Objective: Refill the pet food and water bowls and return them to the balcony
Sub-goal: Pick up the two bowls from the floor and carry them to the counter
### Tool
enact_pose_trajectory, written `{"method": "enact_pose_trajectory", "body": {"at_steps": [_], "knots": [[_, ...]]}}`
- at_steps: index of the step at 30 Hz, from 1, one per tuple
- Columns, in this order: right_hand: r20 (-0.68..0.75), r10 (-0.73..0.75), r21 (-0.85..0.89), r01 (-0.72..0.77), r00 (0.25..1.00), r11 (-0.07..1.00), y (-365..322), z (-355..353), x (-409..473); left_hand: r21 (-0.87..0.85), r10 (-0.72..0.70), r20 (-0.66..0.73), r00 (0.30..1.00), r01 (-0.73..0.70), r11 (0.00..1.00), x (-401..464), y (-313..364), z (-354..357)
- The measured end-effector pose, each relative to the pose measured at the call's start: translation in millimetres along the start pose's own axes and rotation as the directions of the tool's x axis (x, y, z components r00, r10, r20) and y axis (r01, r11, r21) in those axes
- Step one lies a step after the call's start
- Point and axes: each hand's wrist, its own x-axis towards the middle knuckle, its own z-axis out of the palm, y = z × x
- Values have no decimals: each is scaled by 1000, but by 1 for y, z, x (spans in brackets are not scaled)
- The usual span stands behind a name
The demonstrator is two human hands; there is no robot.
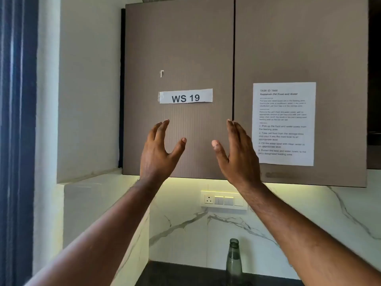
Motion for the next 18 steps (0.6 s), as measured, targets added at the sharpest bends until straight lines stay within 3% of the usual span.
{"method": "enact_pose_trajectory", "body": {"at_steps": [10, 18], "knots": [[-4, 5, 307, -4, 1000, 952, -40, 21, -30, 168, -20, -92, 996, 35, 985, -40, -4, -60], [49, -73, 535, 36, 996, 844, -101, 42, -56, 325, -59, -174, 983, 114, 939, -83, -1, -128]]}}
